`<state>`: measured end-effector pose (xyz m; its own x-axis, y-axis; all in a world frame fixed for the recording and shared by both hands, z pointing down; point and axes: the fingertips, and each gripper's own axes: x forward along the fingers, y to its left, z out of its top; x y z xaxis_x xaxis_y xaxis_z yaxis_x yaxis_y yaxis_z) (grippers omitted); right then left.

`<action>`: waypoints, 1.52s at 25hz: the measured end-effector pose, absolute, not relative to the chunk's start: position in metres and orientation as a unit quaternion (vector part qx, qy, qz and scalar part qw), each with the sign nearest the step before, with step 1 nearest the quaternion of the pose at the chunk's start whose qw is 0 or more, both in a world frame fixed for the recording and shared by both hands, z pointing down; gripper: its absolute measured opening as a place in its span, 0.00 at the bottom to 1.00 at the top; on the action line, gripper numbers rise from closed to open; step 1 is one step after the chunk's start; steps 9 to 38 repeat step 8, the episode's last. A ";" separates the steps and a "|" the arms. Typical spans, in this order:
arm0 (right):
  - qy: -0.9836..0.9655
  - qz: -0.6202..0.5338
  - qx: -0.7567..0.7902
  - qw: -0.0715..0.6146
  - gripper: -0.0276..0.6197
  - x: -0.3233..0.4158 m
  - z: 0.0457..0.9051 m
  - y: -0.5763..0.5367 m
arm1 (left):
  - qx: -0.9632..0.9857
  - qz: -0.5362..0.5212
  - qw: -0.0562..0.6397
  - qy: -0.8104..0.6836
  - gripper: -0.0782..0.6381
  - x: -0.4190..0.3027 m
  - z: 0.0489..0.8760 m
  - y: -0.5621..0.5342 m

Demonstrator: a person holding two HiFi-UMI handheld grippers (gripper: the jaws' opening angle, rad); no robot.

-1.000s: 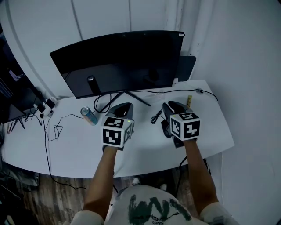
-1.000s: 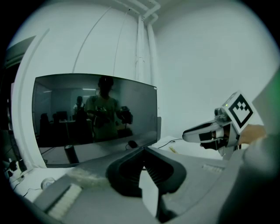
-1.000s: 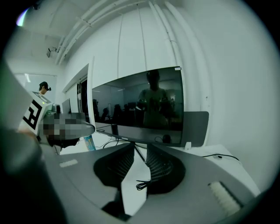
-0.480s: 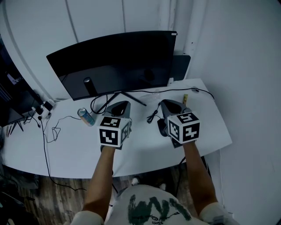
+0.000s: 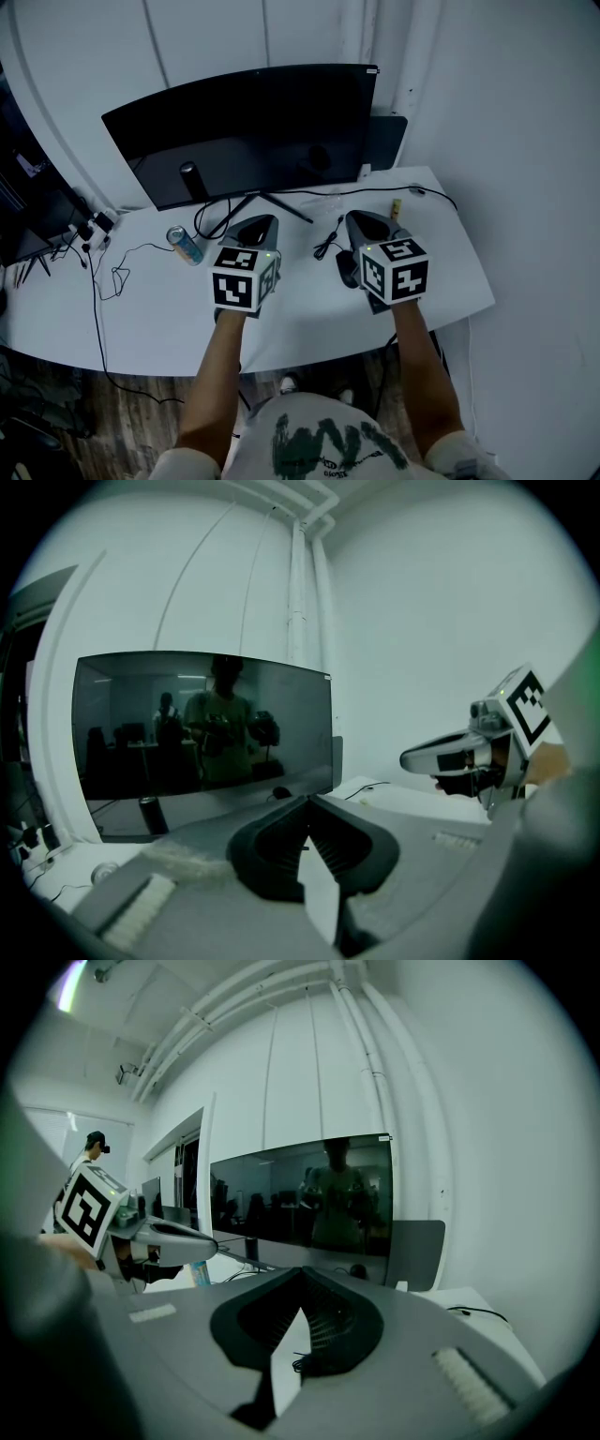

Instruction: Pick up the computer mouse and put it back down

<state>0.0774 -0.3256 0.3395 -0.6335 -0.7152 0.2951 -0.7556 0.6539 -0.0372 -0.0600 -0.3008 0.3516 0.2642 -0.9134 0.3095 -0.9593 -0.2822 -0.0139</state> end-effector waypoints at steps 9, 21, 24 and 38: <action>-0.901 0.082 0.406 0.129 0.04 0.075 0.342 -0.324 | 0.787 0.131 0.089 -0.596 0.11 -0.064 0.353 -0.297; -0.901 0.082 0.406 0.129 0.04 0.075 0.342 -0.324 | 0.787 0.131 0.089 -0.596 0.11 -0.064 0.353 -0.297; -0.901 0.082 0.406 0.129 0.04 0.075 0.342 -0.324 | 0.787 0.131 0.089 -0.596 0.11 -0.064 0.353 -0.297; -0.901 0.082 0.406 0.129 0.04 0.075 0.342 -0.324 | 0.787 0.131 0.089 -0.596 0.11 -0.064 0.353 -0.297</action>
